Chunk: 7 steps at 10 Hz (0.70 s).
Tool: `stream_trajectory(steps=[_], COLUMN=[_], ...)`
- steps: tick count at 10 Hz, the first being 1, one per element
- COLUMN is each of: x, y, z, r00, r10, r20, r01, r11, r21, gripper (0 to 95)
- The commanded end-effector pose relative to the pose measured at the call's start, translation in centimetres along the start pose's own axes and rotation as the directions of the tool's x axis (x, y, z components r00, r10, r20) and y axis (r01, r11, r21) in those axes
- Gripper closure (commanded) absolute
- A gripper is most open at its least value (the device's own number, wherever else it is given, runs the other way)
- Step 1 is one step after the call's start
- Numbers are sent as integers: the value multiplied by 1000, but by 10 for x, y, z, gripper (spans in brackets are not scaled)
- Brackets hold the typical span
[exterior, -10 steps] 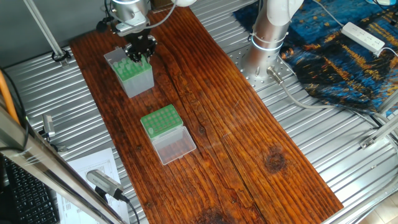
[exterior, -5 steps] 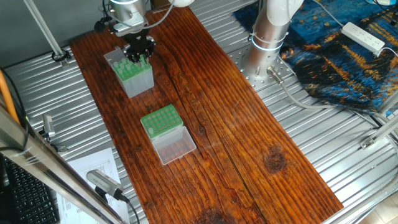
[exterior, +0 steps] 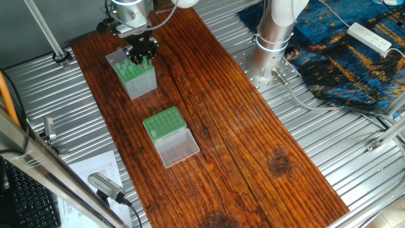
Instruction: Transfer all large pipette tips from one holder to another
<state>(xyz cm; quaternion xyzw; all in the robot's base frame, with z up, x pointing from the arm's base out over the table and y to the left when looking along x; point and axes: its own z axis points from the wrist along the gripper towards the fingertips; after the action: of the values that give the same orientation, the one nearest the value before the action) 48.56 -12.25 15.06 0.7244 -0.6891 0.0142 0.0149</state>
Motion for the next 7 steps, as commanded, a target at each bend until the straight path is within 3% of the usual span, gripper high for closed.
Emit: stream_trajectory(steps=[1,7], x=[0,1], y=[0,0], z=[-1,3], r00=[1000,1000], r10=[1,4], r20=[-2,2], r01=[-1,-4], r11=[1000,1000], r21=[1,0], gripper=[760,760])
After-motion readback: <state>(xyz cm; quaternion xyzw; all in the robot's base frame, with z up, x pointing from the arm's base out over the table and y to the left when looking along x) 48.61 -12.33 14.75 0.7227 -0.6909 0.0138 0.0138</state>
